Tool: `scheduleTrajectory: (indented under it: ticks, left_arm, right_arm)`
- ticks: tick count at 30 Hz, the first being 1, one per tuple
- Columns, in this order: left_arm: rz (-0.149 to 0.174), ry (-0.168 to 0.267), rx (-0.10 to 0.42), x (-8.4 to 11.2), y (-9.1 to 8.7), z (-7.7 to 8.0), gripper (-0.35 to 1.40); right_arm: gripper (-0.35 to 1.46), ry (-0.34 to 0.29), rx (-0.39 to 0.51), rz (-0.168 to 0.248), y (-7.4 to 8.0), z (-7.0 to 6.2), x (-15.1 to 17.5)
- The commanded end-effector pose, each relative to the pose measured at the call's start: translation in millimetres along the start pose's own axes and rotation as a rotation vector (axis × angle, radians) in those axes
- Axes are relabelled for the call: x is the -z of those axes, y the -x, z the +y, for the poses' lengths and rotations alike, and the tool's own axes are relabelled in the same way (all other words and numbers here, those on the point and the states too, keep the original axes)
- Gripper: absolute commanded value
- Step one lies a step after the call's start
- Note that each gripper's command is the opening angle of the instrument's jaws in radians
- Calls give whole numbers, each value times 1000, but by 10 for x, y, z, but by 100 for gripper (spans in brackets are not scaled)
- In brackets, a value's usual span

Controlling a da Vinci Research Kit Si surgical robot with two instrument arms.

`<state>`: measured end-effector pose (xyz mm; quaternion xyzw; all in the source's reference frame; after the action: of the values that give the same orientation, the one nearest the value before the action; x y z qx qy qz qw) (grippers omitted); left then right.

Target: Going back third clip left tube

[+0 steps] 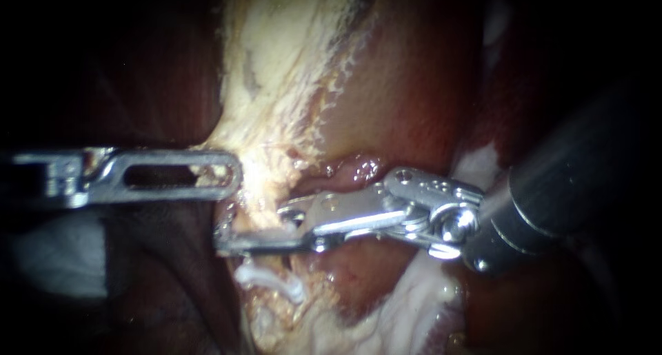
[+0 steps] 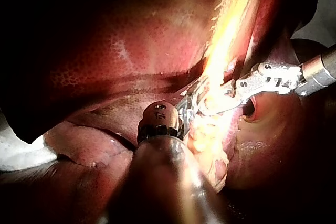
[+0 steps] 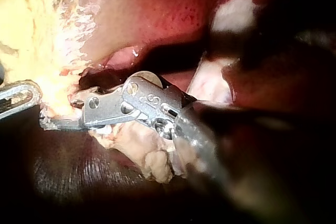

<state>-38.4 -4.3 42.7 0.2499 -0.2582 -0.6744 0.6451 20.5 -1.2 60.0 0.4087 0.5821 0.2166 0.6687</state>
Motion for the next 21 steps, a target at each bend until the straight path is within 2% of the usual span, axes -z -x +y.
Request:
scheduleTrajectory:
  ticks: [1, 6, 7, 9, 10, 12, 13, 17, 21]
  left_arm:
    - [0, 0, 0, 0, 0, 0, -35]
    - [0, 0, 0, 1, 0, 0, -35]
    - [0, 0, 0, 1, 0, 0, -35]
    - [0, 0, 0, 1, 0, 0, -35]
    - [0, 0, 0, 1, 0, 0, -35]
    - [0, 0, 0, 1, 0, 0, -35]
    - [0, 0, 0, 1, -1, 0, -35]
    - [-1, 0, 1, 2, -2, -2, -35]
    - [-1, 1, 1, 3, -3, -4, -35]
  right_arm:
    - [-35, 0, 0, 0, 0, 0, -1]
    - [-35, 1, 1, 0, 0, -2, -2]
    - [-24, -5, 1, -1, 0, -3, -3]
    - [18, -8, 0, -1, -2, -4, -6]
    - [32, -8, 0, -1, -4, -5, -8]
    - [45, -8, 0, 3, -6, -6, -12]
    - [51, -9, 29, 10, -7, -6, -14]
    - [56, -16, 81, 44, -8, -3, -17]
    - [58, 10, 122, 52, -7, 0, -13]
